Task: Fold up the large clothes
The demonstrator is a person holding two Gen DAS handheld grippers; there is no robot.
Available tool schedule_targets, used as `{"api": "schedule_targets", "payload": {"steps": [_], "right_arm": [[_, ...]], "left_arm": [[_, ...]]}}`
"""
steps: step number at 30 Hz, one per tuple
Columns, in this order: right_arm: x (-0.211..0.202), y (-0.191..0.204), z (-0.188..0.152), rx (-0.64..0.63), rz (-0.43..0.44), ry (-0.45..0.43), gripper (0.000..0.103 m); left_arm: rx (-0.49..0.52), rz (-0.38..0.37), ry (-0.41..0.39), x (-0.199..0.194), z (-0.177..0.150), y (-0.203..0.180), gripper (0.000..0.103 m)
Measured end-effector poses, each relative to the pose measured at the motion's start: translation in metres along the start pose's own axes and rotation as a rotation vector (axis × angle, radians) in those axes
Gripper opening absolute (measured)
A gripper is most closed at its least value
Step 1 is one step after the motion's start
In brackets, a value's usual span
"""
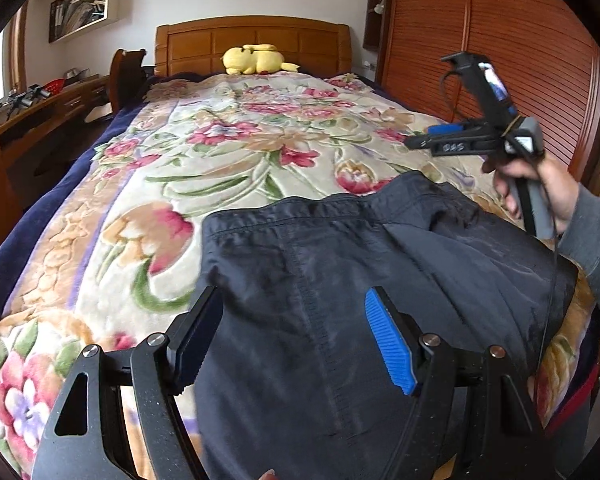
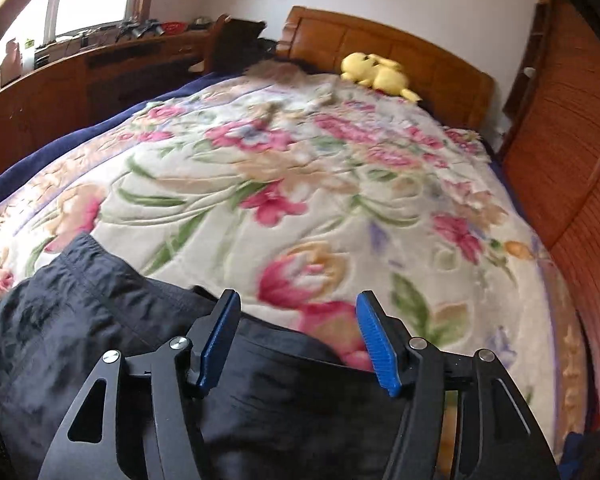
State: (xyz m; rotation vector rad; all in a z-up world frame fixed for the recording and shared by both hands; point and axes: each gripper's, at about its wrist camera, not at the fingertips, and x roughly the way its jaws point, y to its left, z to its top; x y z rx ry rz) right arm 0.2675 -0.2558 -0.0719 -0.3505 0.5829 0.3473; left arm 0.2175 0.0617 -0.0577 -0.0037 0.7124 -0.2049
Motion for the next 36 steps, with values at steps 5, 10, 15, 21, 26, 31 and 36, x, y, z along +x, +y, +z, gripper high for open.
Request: {"api": "schedule_targets", "payload": {"steps": [5, 10, 15, 21, 26, 31, 36], "right_arm": [[-0.011, -0.052, -0.031, 0.051, -0.047, 0.038, 0.063], [0.005, -0.095, -0.063, 0.157, -0.081, 0.139, 0.063], [0.035, -0.112, -0.089, 0.204, -0.084, 0.24, 0.063], [0.061, -0.127, -0.095, 0.252, -0.023, 0.286, 0.063], [0.072, -0.132, -0.103, 0.272, 0.034, 0.29, 0.056], [0.076, -0.131, -0.108, 0.254, 0.105, 0.274, 0.019], [0.06, -0.141, -0.104, 0.242, 0.036, 0.192, 0.007]], "left_arm": [[0.016, -0.026, 0.005, 0.009, 0.005, -0.017, 0.075], [0.025, -0.053, 0.011, 0.019, 0.01, -0.032, 0.075], [0.034, -0.069, 0.028, 0.03, 0.012, -0.045, 0.075], [0.046, -0.075, 0.05, 0.043, 0.013, -0.055, 0.075], [0.053, -0.077, 0.063, 0.048, 0.013, -0.059, 0.075], [0.058, -0.076, 0.072, 0.051, 0.012, -0.061, 0.075], [0.059, -0.074, 0.076, 0.052, 0.011, -0.061, 0.075]]}}
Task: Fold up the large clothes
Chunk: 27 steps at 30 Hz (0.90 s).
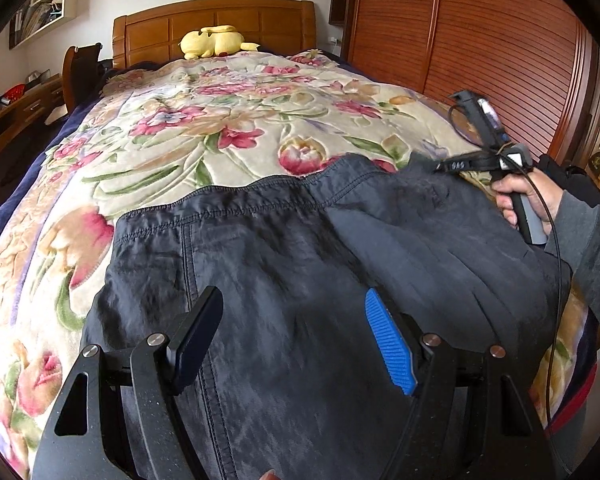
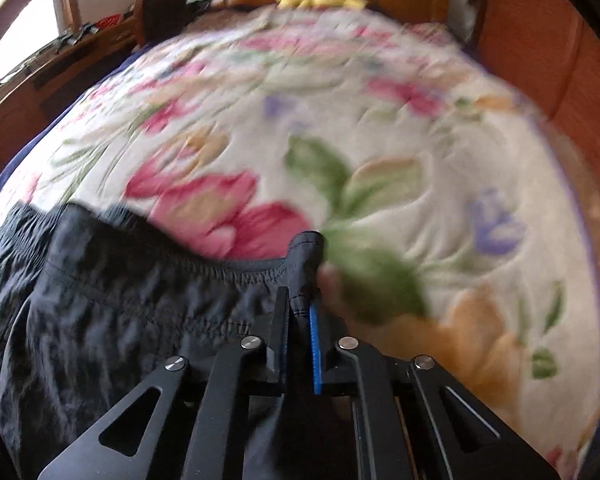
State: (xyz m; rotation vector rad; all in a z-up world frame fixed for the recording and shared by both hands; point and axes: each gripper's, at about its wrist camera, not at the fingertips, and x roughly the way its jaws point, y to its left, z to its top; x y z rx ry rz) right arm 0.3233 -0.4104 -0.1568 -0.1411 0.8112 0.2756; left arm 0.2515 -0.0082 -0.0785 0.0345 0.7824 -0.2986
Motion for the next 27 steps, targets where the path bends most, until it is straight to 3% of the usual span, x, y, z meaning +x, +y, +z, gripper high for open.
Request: {"api": "schedule_targets", "payload": {"steps": [2, 7, 10, 12, 15, 27], "right_arm": [[-0.008, -0.015, 0.001, 0.058, -0.064, -0.032, 0.007], [-0.005, -0.022, -0.005, 0.089, -0.093, 0.016, 0.007], [-0.018, -0.017, -0.006, 0.079, -0.12, 0.001, 0.022], [-0.032, -0.012, -0.009, 0.064, -0.118, -0.023, 0.046], [-0.056, 0.002, -0.016, 0.017, -0.107, -0.058, 0.059], [-0.133, 0.05, -0.108, -0.067, 0.045, -0.065, 0.06]], "left_arm": [[-0.001, 0.001, 0.001, 0.0, 0.0, 0.0, 0.075], [-0.001, 0.0, 0.001, -0.001, -0.001, 0.0, 0.075], [0.001, -0.001, -0.002, -0.001, -0.001, 0.0, 0.075], [0.003, -0.003, -0.006, -0.004, -0.002, 0.0, 0.075], [0.005, -0.006, -0.014, -0.008, -0.004, 0.0, 0.075], [0.019, -0.01, -0.032, -0.025, -0.014, -0.005, 0.075]]}}
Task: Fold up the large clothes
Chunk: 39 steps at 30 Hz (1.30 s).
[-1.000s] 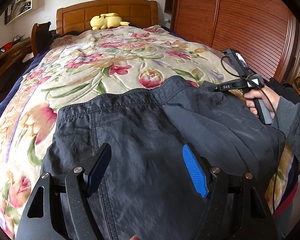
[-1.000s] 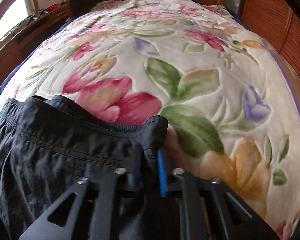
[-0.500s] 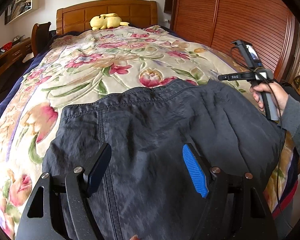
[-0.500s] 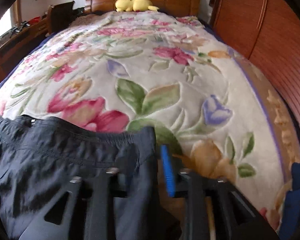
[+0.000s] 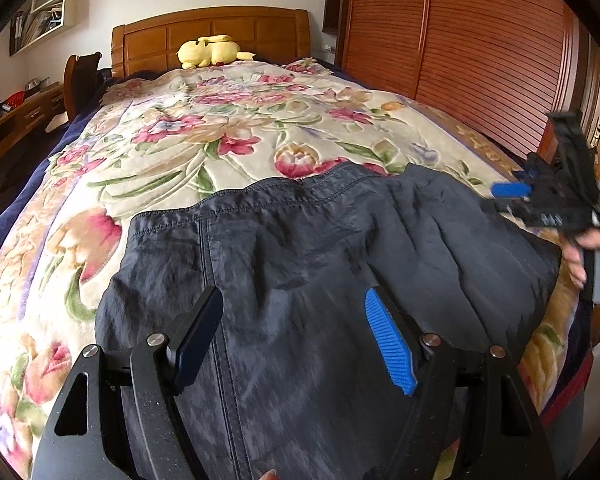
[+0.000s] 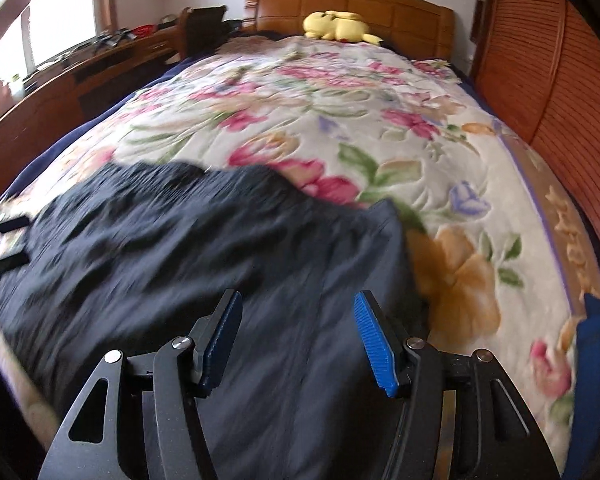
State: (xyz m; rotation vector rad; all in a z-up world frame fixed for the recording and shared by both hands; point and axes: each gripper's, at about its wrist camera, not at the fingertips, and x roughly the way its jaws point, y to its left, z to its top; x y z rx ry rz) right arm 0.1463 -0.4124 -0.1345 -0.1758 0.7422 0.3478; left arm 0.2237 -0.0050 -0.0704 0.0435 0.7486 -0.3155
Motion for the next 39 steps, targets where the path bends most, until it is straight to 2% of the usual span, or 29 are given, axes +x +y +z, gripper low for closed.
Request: {"api": "schedule_targets", "payload": {"steps": [5, 11, 14, 16, 20, 23, 27, 32, 35, 39], "right_arm": [[-0.026, 0.003, -0.041, -0.022, -0.016, 0.024, 0.06], [-0.037, -0.02, -0.079, 0.02, -0.056, 0.052, 0.06], [-0.021, -0.035, -0.1, 0.096, 0.003, 0.091, 0.06], [-0.019, -0.04, -0.109, 0.125, 0.023, 0.082, 0.06], [-0.033, -0.029, -0.1, 0.077, -0.047, 0.085, 0.06], [-0.054, -0.015, -0.089, 0.049, -0.075, 0.027, 0.06], [-0.067, 0.012, -0.082, 0.036, -0.005, -0.015, 0.06], [-0.047, 0.045, -0.093, -0.03, 0.08, 0.018, 0.06], [-0.021, 0.053, -0.105, -0.051, 0.077, 0.085, 0.06], [-0.021, 0.054, -0.096, -0.026, 0.075, 0.082, 0.06]], "left_arm": [[0.02, -0.003, 0.011, -0.004, -0.012, -0.009, 0.075], [0.045, -0.018, 0.022, -0.009, -0.027, -0.024, 0.075], [0.051, -0.023, 0.031, -0.008, -0.031, -0.03, 0.075], [0.051, -0.026, 0.037, -0.007, -0.033, -0.033, 0.075], [0.053, -0.032, 0.055, -0.004, -0.041, -0.037, 0.075], [0.074, -0.026, 0.067, 0.0, -0.044, -0.042, 0.075], [0.081, -0.024, 0.072, 0.002, -0.045, -0.043, 0.075], [0.086, -0.012, 0.085, 0.009, -0.049, -0.044, 0.075], [0.096, -0.006, 0.088, 0.011, -0.051, -0.047, 0.076], [0.104, 0.003, 0.088, 0.011, -0.053, -0.047, 0.076]]}}
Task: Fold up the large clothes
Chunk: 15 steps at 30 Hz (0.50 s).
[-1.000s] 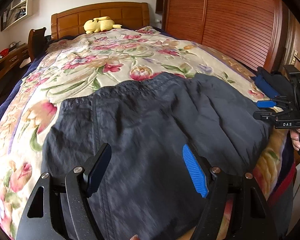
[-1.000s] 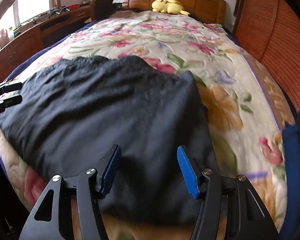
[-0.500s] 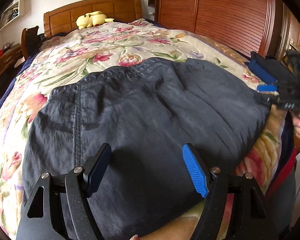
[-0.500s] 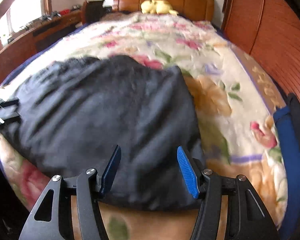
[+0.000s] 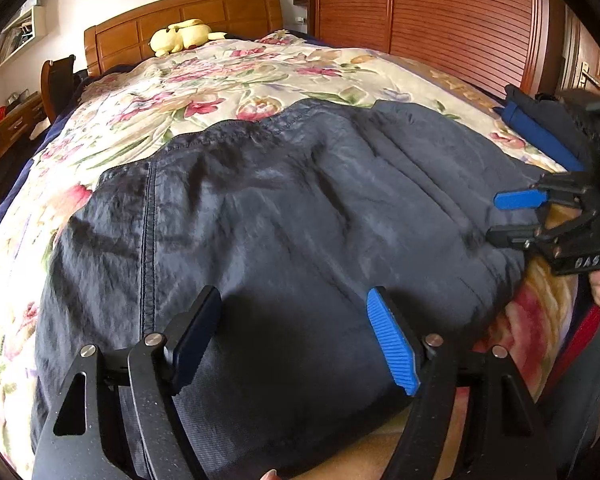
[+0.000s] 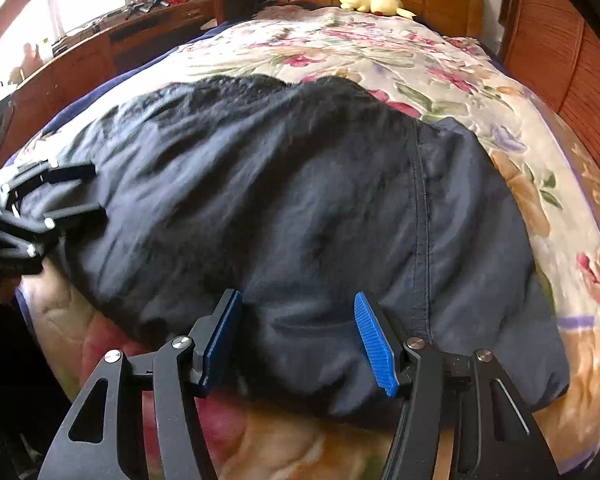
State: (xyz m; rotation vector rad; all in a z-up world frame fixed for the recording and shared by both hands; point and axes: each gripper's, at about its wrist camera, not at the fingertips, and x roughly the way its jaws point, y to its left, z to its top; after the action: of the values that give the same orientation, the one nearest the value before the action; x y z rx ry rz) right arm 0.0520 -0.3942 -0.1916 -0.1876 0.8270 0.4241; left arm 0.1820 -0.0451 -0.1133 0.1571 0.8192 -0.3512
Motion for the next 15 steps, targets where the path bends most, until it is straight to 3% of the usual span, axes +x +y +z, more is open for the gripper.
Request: {"api": "schedule_targets", "payload": {"steps": [6, 12, 15], "right_arm": [[-0.006, 0.024, 0.014, -0.026, 0.065, -0.073, 0.06], [0.028, 0.037, 0.005, -0.079, 0.06, -0.038, 0.06], [0.038, 0.03, 0.002, -0.039, 0.09, -0.056, 0.06]], "left_arm": [[-0.003, 0.0, 0.0, 0.0, 0.001, 0.002, 0.076], [-0.002, 0.0, 0.002, 0.0, 0.001, 0.001, 0.076], [0.0, 0.001, 0.003, 0.0, 0.0, 0.001, 0.076]]}}
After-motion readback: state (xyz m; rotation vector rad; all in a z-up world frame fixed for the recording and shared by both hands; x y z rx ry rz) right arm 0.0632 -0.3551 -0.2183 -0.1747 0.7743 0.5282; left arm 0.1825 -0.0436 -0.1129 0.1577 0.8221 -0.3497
